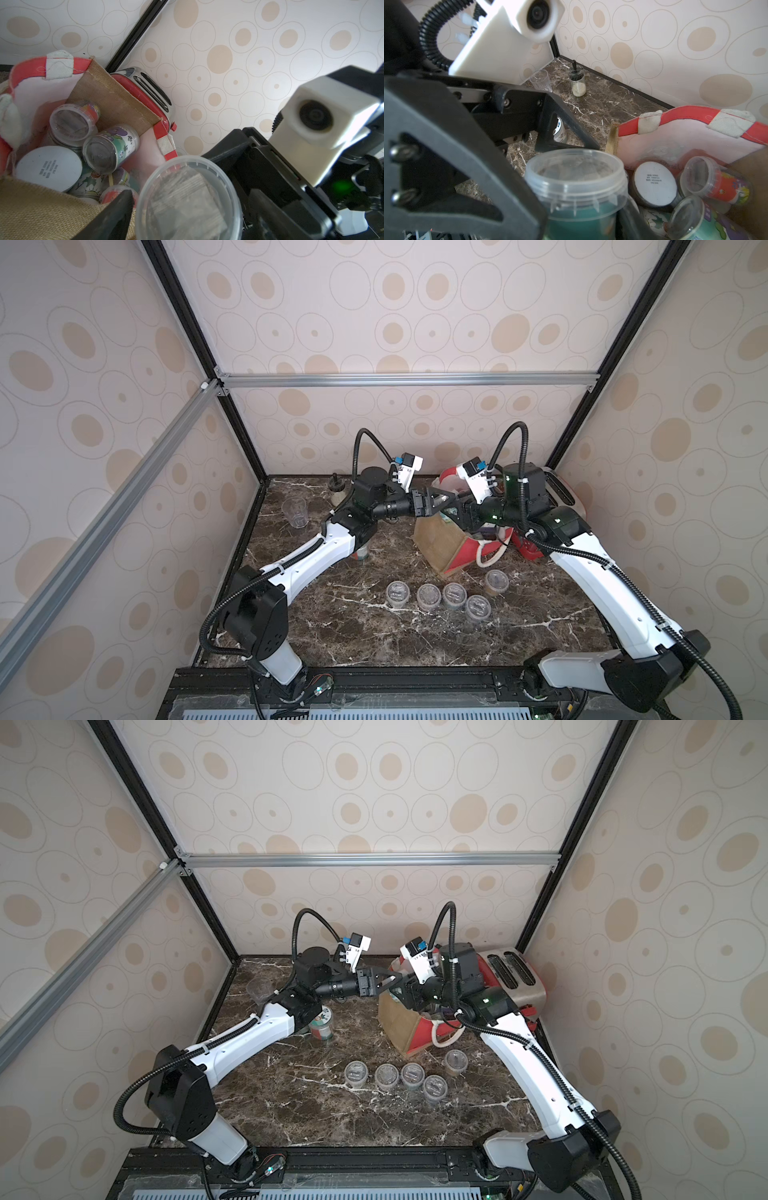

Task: Take out the seed jars from the canvas bag
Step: Place the seed jar at the center of the board.

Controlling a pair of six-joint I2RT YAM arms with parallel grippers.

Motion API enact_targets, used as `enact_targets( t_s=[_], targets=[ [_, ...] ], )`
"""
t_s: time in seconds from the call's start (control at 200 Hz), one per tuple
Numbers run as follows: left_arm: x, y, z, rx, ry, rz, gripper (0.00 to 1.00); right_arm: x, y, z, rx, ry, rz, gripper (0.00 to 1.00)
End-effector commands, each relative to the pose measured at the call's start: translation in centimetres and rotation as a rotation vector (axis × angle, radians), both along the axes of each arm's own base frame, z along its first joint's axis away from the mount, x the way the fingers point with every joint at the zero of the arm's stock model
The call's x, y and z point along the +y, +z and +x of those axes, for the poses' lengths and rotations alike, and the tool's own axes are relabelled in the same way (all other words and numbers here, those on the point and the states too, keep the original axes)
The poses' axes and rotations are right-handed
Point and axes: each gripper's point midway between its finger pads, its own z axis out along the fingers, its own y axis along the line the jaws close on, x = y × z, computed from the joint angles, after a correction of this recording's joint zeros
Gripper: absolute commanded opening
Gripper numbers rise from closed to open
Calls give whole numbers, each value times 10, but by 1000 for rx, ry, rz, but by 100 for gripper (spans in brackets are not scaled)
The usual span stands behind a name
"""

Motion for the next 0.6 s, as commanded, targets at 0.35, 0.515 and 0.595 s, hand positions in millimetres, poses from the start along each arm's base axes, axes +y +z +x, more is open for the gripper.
enact_targets(
  t_s=[0.35,0.515,0.595],
  targets=[
    [-1,-1,0,-8,-19,0,62,9,-6,-3,-10,36,-25,59],
    [2,-5,4,-11,16,31,61,5,-9,-3,-12,16,-36,73],
    [5,-9,7,-9,37,49,61,1,-9,-4,-20,-1,-41,79]
  ],
)
